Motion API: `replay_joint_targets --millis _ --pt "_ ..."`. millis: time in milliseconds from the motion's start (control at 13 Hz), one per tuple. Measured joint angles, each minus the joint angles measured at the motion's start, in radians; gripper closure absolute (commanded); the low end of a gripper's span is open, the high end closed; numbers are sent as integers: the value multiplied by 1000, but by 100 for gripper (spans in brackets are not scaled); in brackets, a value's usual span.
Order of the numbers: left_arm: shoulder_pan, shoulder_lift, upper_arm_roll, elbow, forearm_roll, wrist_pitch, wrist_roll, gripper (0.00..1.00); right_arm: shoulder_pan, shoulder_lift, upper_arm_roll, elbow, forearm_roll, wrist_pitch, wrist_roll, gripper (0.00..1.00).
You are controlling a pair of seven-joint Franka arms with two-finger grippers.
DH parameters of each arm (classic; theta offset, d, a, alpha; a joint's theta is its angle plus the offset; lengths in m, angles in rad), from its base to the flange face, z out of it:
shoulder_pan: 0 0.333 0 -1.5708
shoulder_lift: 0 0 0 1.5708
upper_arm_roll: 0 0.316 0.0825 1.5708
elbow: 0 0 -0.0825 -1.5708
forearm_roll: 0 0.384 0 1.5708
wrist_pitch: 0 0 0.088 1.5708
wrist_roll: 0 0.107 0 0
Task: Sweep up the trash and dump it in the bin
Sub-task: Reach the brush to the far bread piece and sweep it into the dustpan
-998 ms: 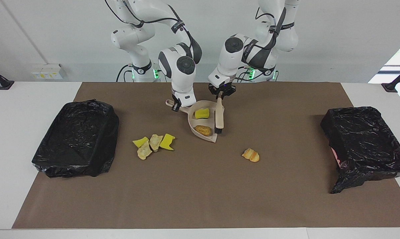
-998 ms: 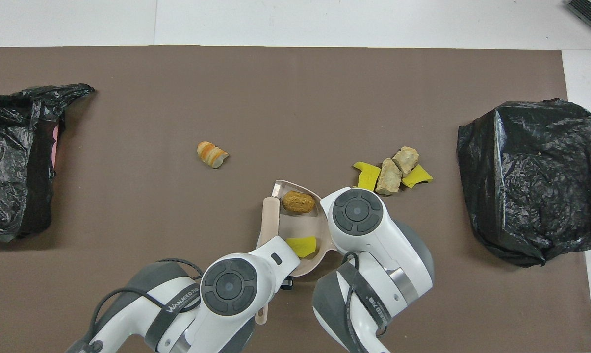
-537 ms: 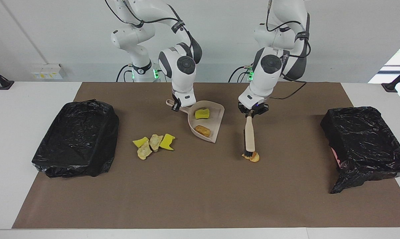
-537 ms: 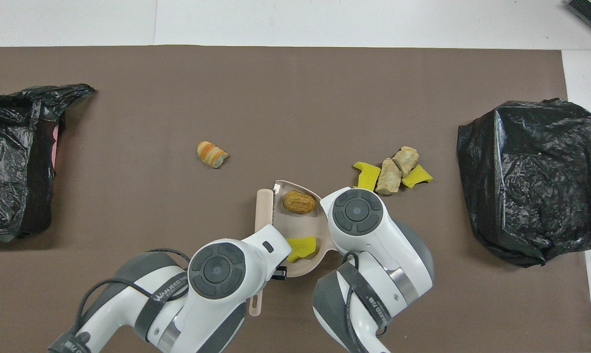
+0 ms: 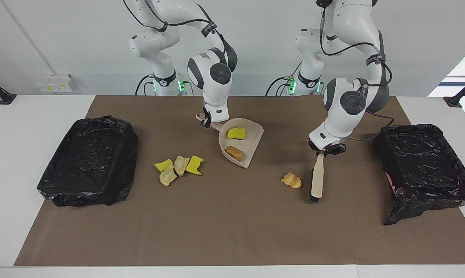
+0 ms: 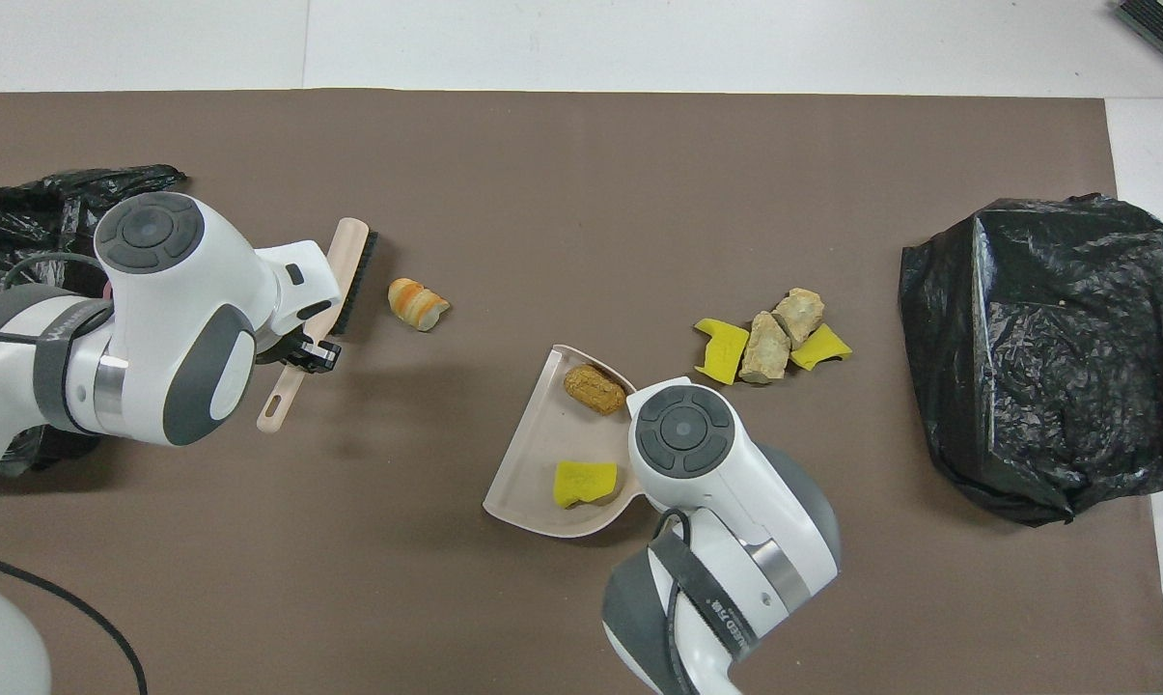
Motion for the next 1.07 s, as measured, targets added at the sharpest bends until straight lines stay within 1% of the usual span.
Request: replay_joint_targets --millis 154,384,768,1075 --pt "-20 0 -23 0 0 -11 15 100 0 0 0 0 0 0 0 100" --pt "-112 -16 -32 -30 -1 -34 14 100 0 0 0 0 0 0 0 100" --pt "-247 -117 -34 -167 -55 -42 1 100 0 0 0 0 0 0 1 100" --pt "-363 -159 -36 -202 -83 -71 -121 100 0 0 0 0 0 0 1 100"
